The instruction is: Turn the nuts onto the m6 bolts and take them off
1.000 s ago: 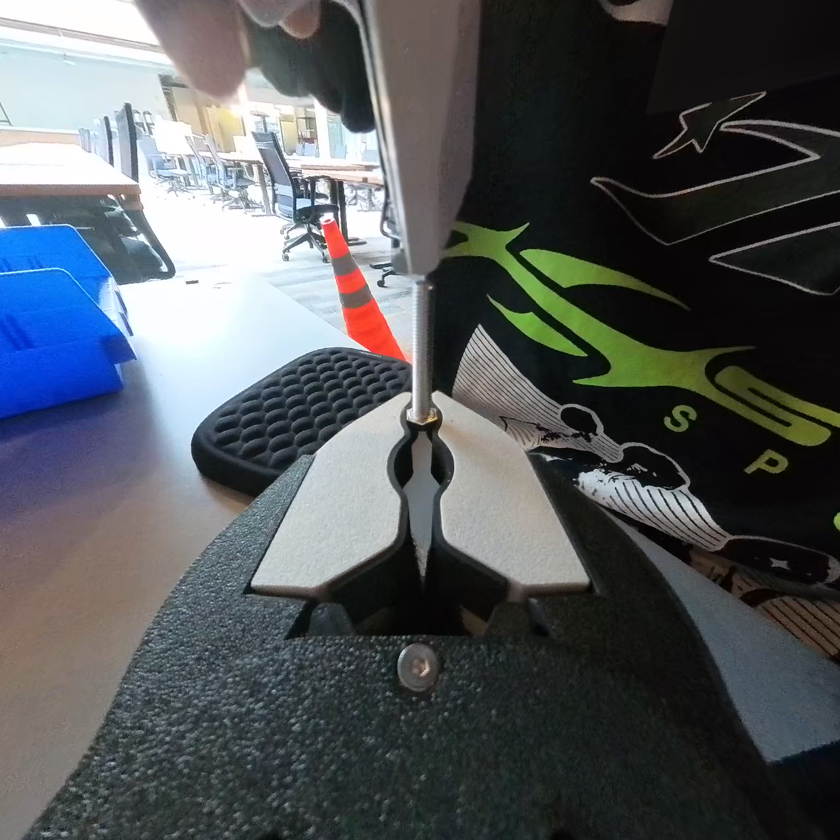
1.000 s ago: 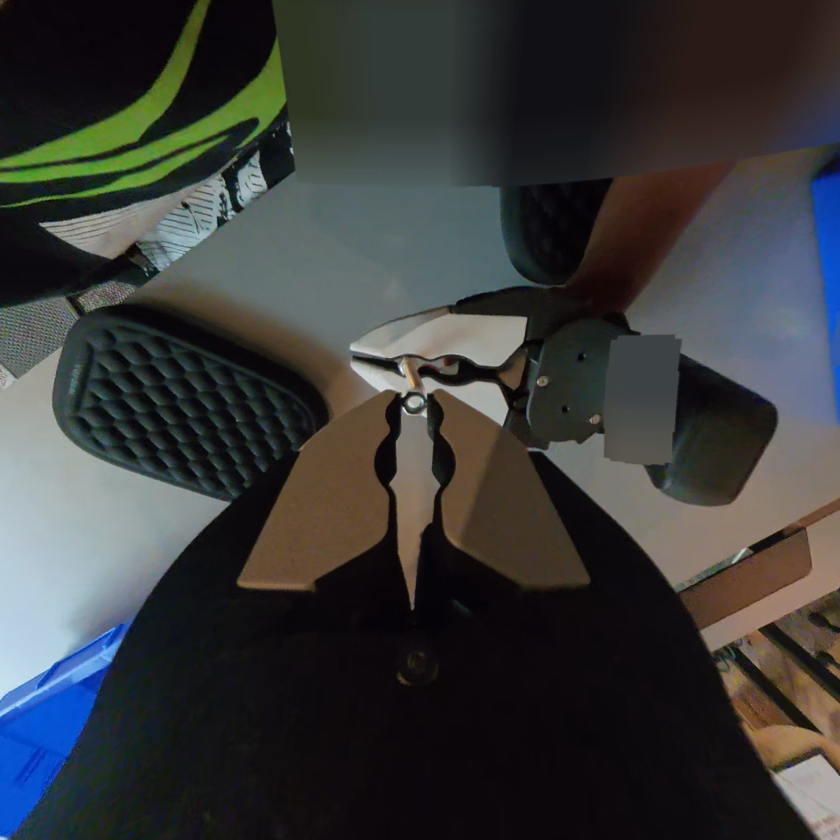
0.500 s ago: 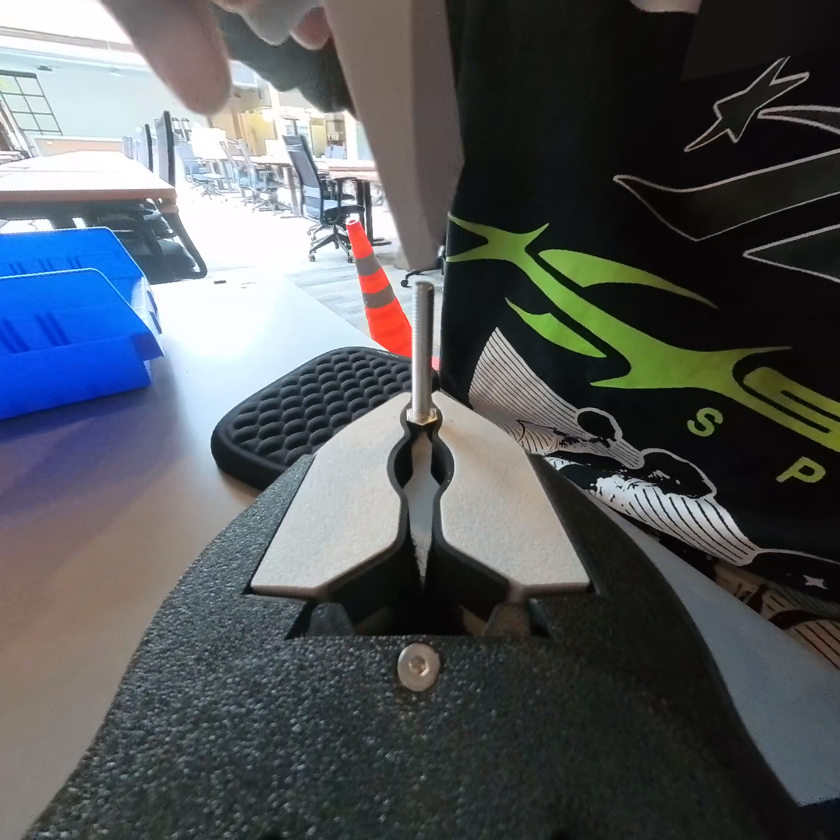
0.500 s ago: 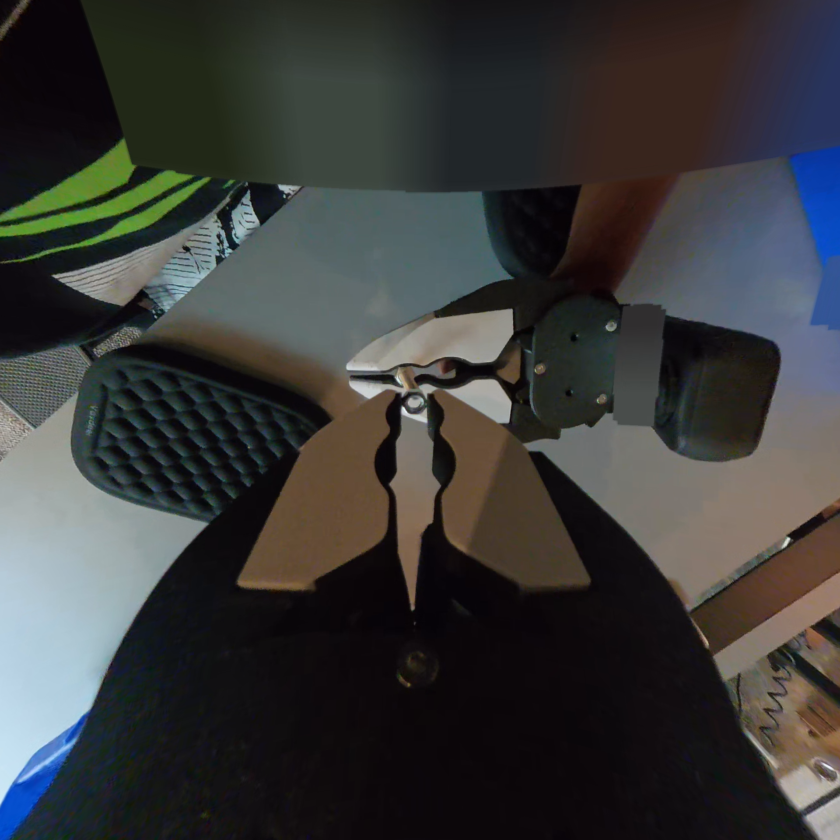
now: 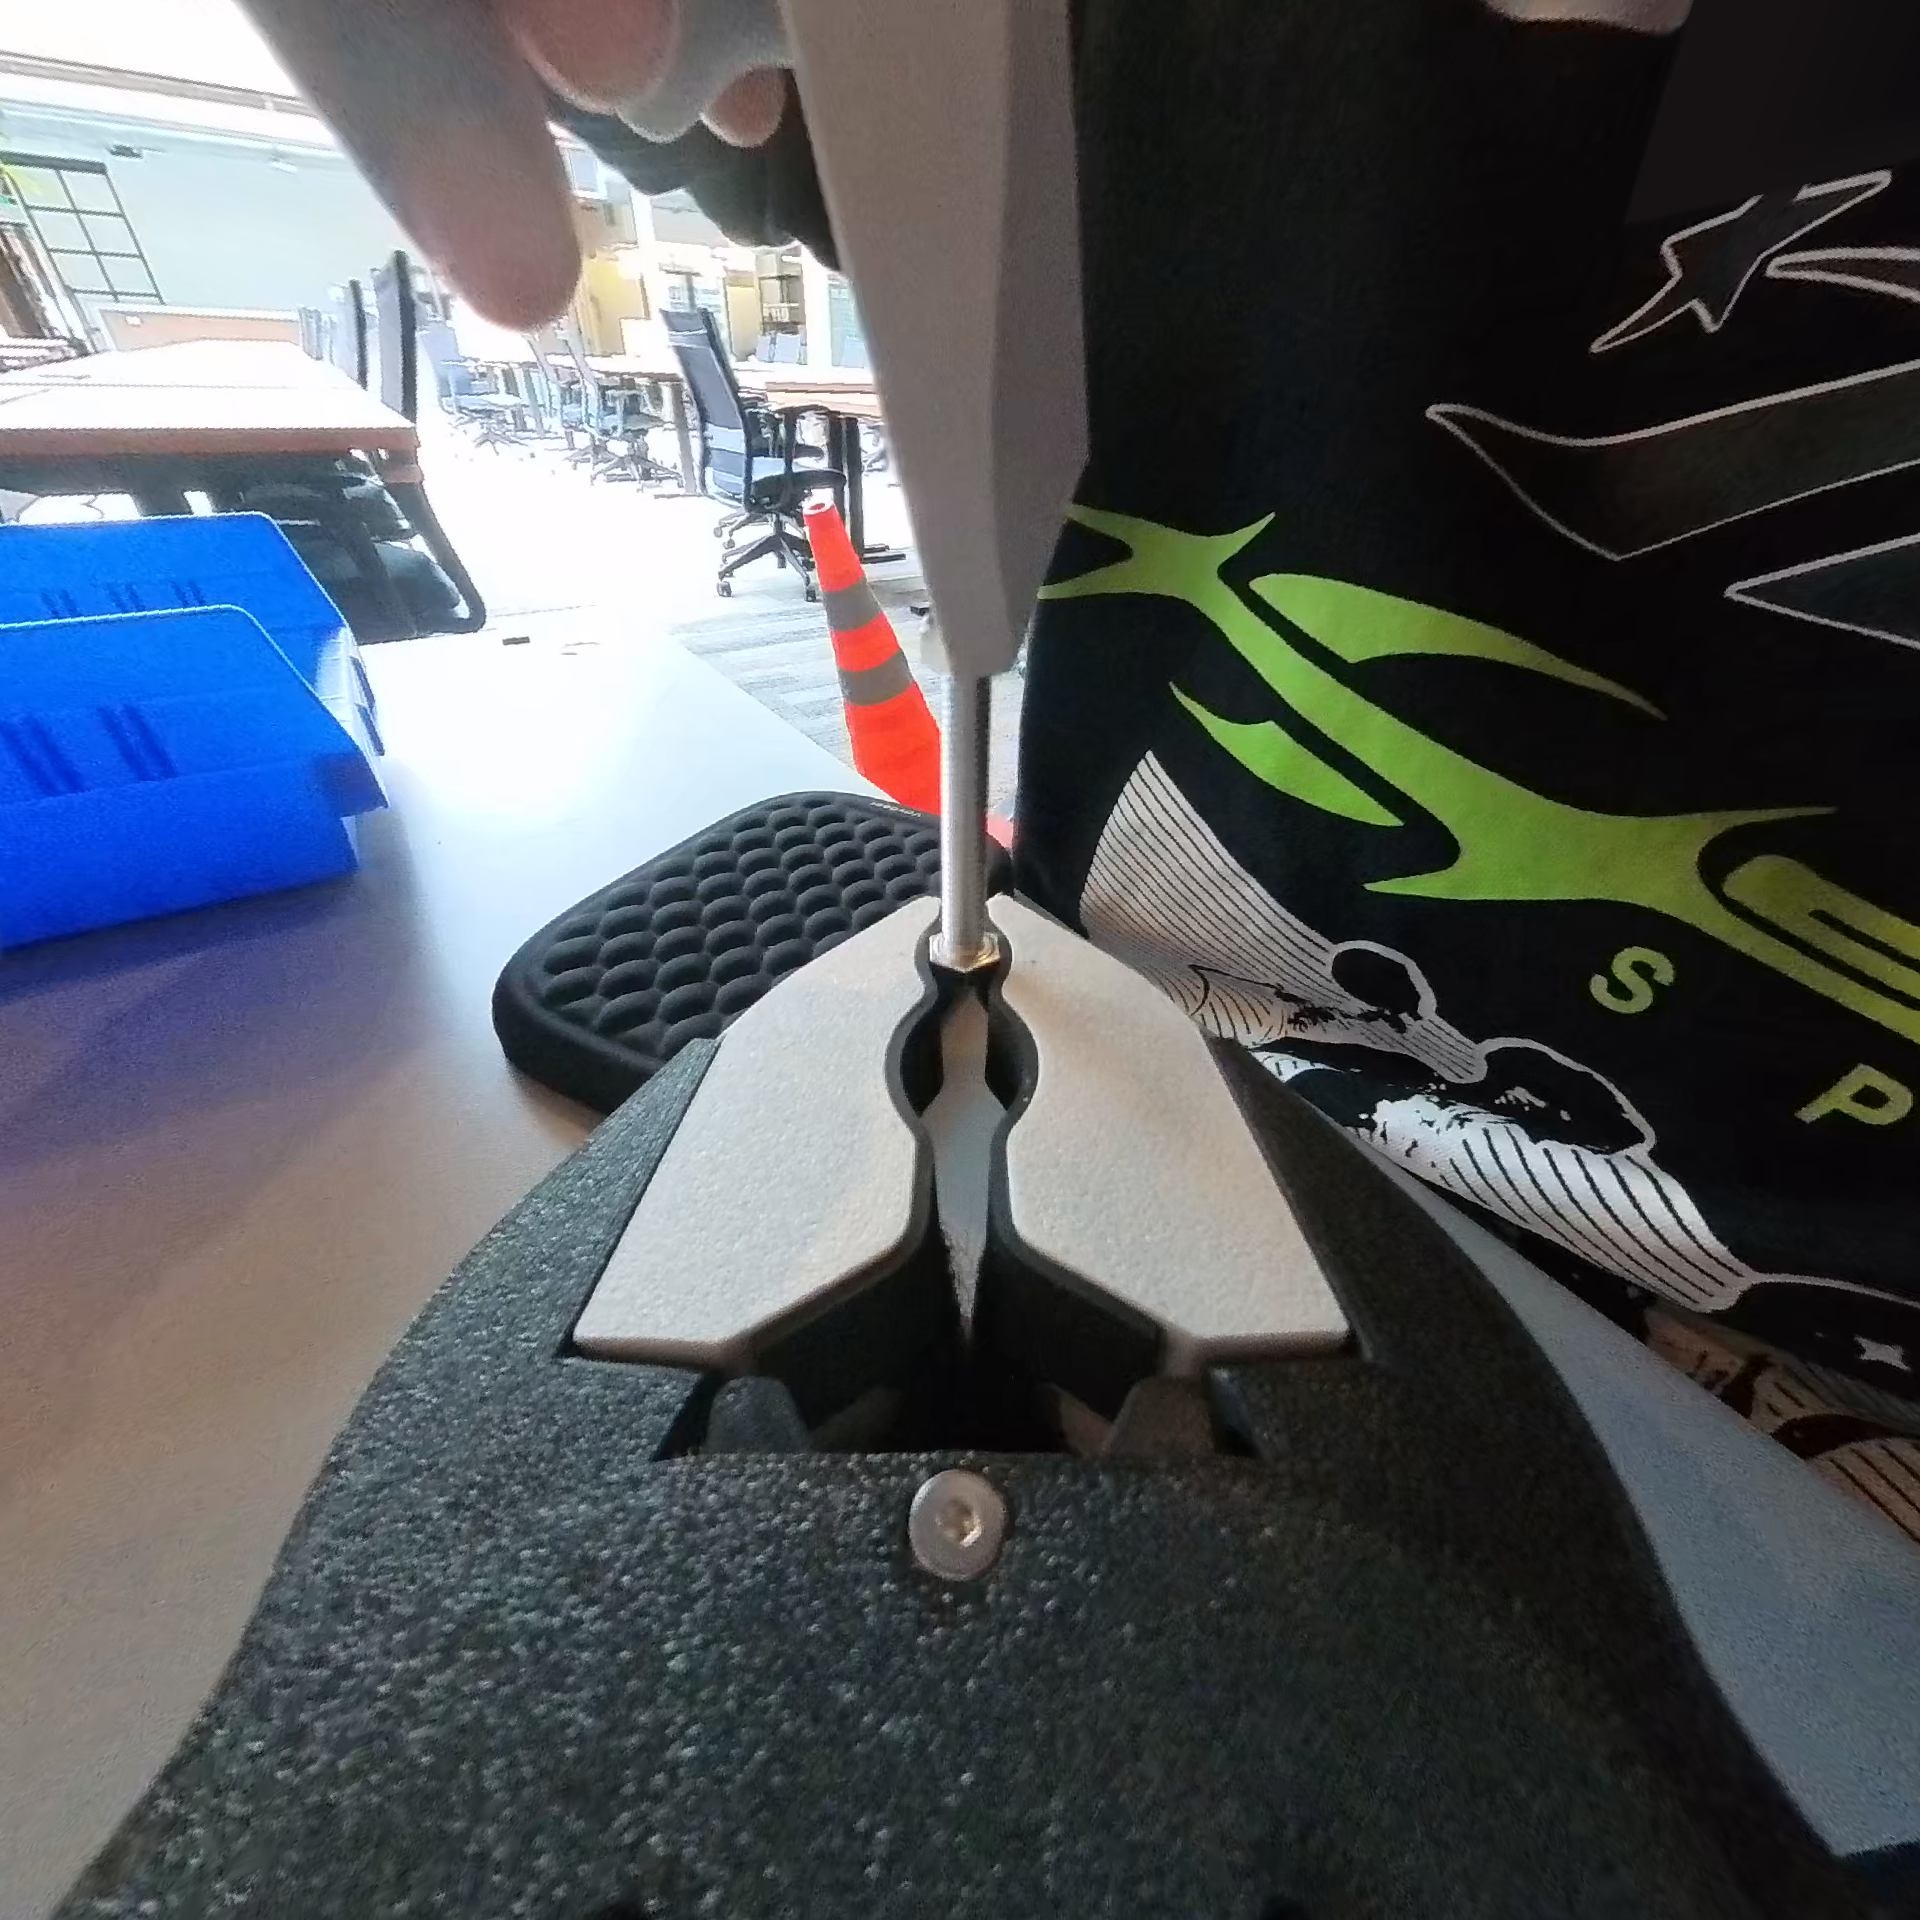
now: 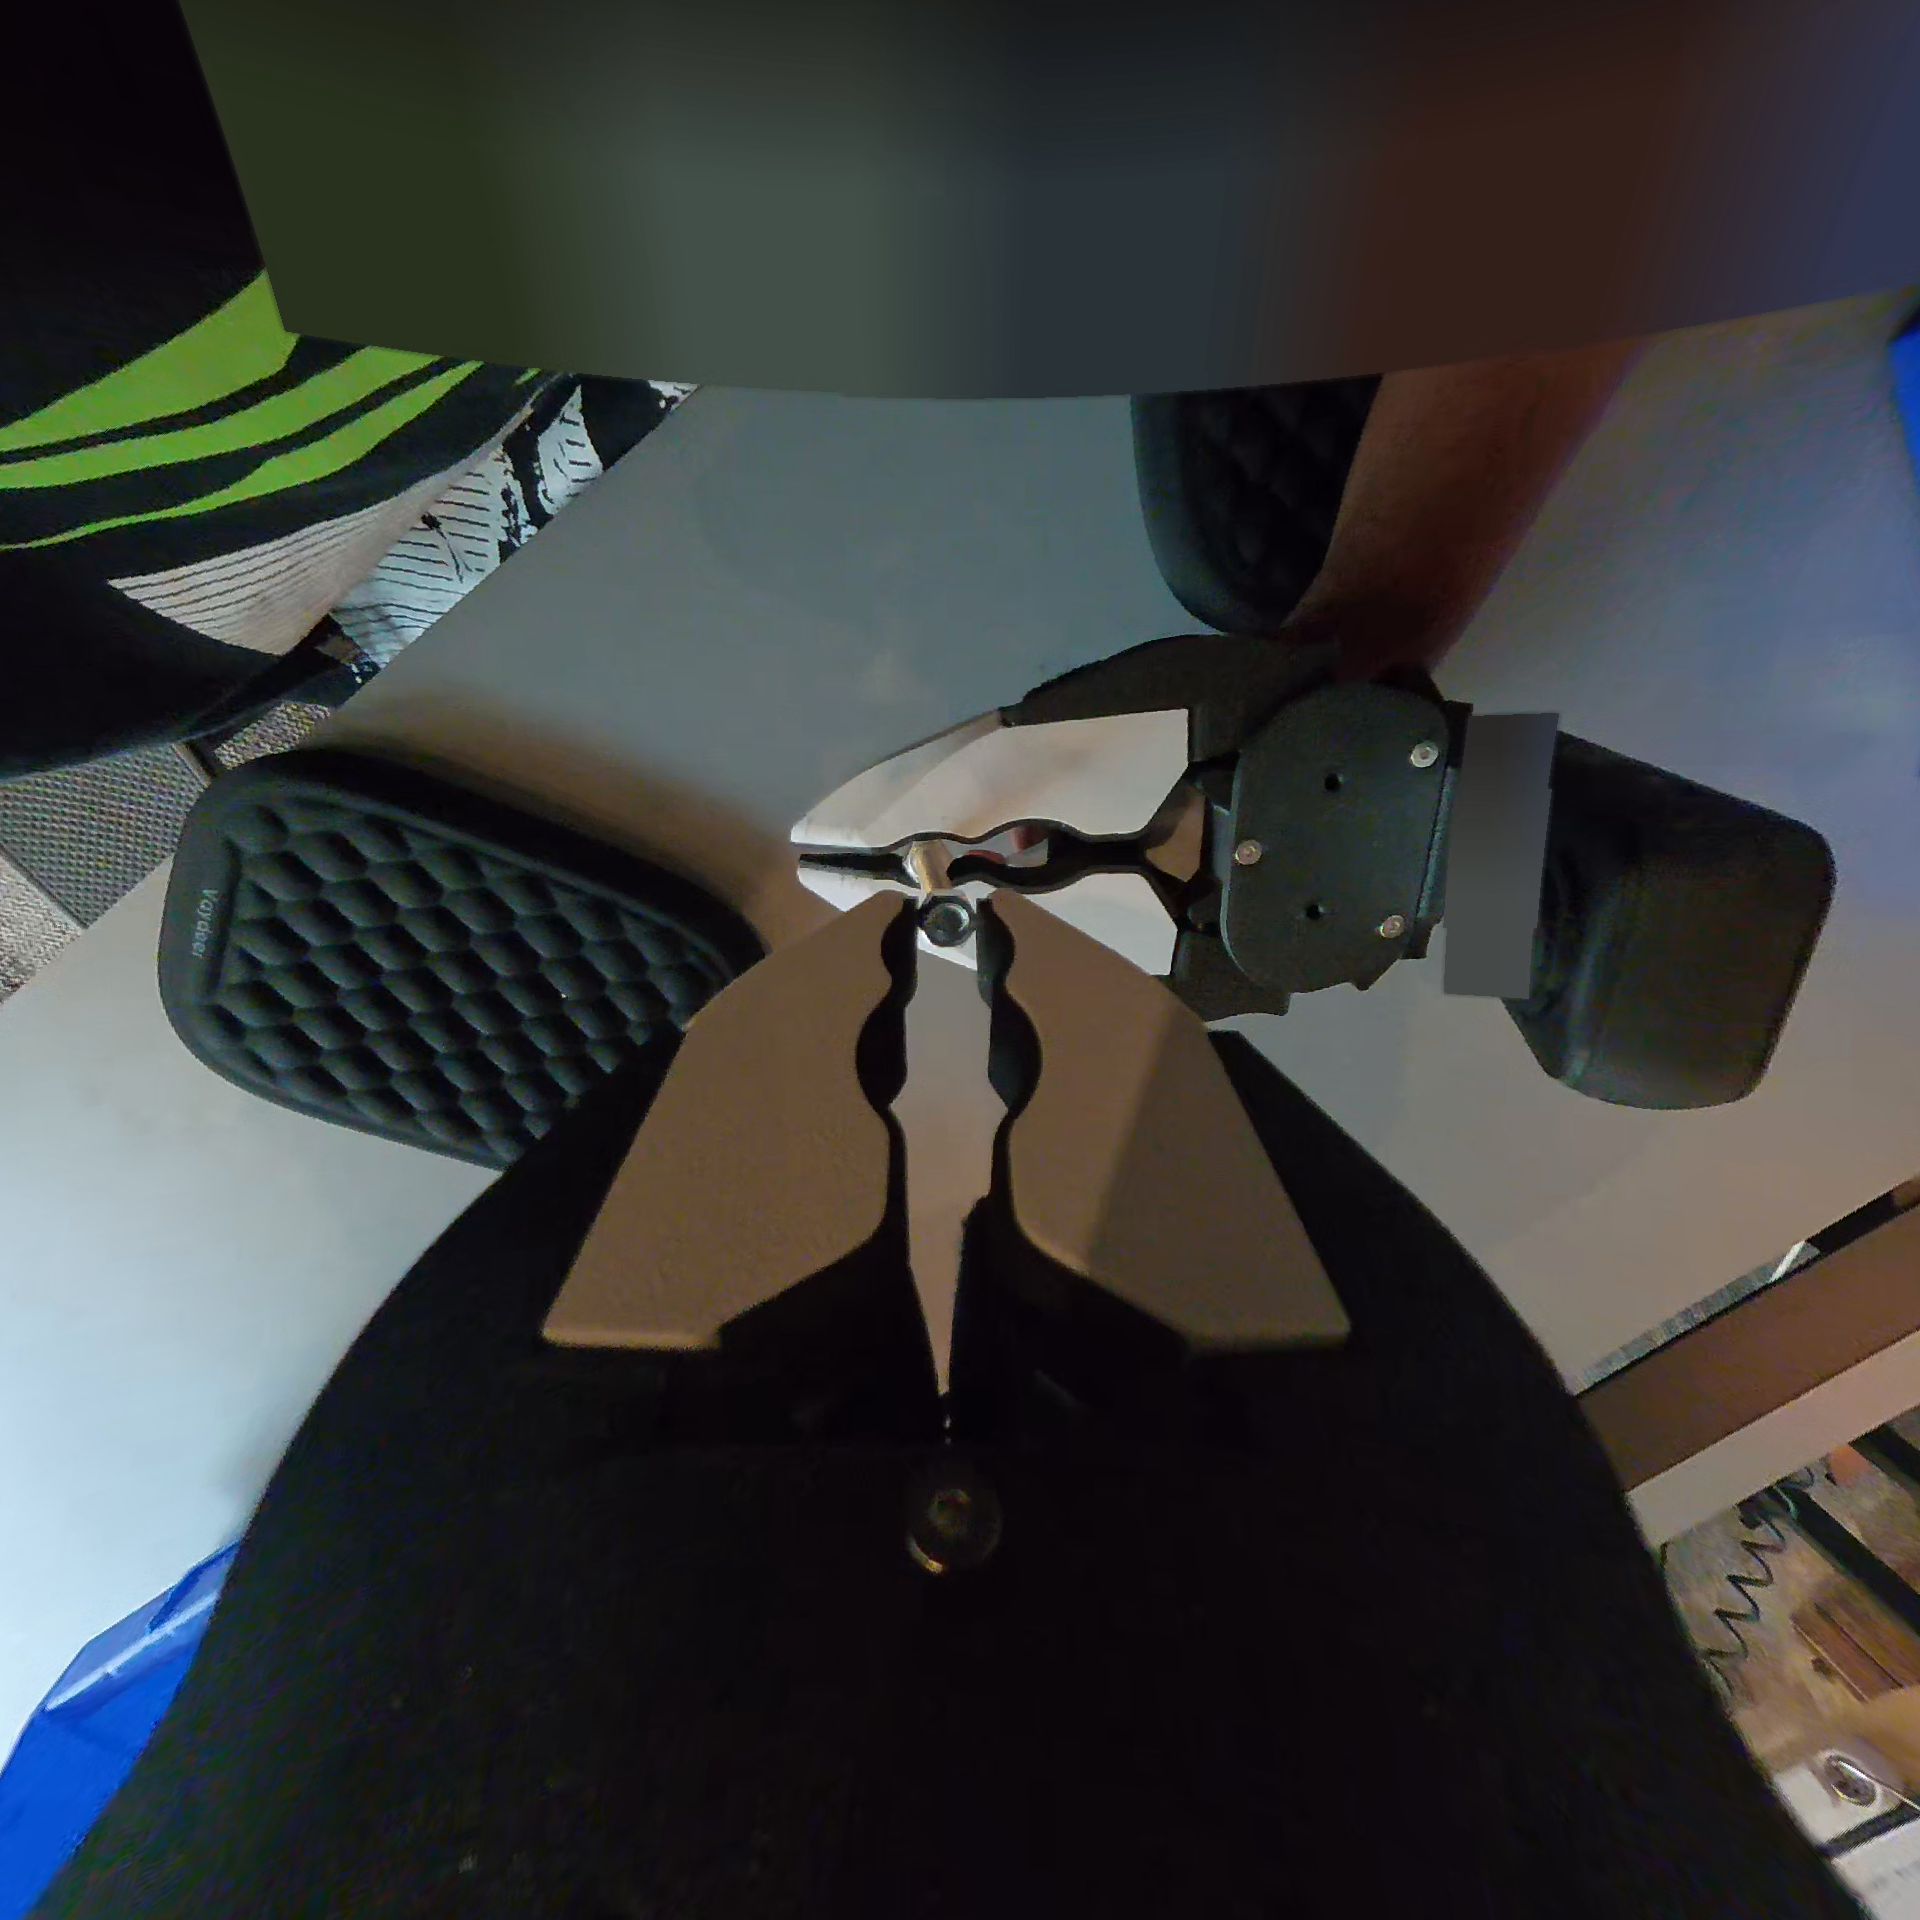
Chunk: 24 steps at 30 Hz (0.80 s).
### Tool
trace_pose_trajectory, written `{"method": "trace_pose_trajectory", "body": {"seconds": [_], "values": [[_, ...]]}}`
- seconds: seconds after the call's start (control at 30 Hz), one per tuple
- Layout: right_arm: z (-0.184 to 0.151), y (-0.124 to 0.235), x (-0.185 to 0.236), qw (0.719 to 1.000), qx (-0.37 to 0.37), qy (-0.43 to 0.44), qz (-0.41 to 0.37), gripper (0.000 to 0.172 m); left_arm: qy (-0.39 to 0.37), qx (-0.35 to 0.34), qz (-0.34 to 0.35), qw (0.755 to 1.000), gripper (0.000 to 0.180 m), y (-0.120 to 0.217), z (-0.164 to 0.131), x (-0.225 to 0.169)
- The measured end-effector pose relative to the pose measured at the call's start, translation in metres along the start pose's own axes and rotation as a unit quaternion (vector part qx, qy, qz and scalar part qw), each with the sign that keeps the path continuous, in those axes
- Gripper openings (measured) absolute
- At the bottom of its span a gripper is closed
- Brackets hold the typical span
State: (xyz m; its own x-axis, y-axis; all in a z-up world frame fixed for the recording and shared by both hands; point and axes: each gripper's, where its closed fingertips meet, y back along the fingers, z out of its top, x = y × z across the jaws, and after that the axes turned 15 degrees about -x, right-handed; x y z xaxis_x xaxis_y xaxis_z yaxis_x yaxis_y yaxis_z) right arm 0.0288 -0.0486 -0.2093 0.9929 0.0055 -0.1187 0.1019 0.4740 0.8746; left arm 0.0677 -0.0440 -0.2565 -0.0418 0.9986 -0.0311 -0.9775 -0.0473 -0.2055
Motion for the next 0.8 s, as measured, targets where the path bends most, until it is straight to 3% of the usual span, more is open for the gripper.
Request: {"method": "trace_pose_trajectory", "body": {"seconds": [0.17, 0.3, 0.63, 0.8], "values": [[-0.006, 0.003, -0.002, 0.999, 0.016, -0.032, -0.017, 0.01, -0.001, -0.003, 0.031, 1.0, 0.002, 0.001, 0.001, 0.008], [-0.021, 0.008, -0.004, 0.991, 0.059, -0.105, -0.052, 0.01, -0.014, 0.008, 0.115, 0.993, 0.002, 0.003, -0.002, 0.028], [-0.051, 0.017, -0.011, 0.934, 0.076, -0.302, -0.176, 0.01, -0.054, 0.034, 0.307, 0.949, 0.002, 0.02, -0.004, 0.068], [-0.053, 0.015, -0.009, 0.921, 0.061, -0.332, -0.194, 0.011, -0.081, 0.056, 0.323, 0.941, 0.002, 0.022, -0.007, 0.071]]}}
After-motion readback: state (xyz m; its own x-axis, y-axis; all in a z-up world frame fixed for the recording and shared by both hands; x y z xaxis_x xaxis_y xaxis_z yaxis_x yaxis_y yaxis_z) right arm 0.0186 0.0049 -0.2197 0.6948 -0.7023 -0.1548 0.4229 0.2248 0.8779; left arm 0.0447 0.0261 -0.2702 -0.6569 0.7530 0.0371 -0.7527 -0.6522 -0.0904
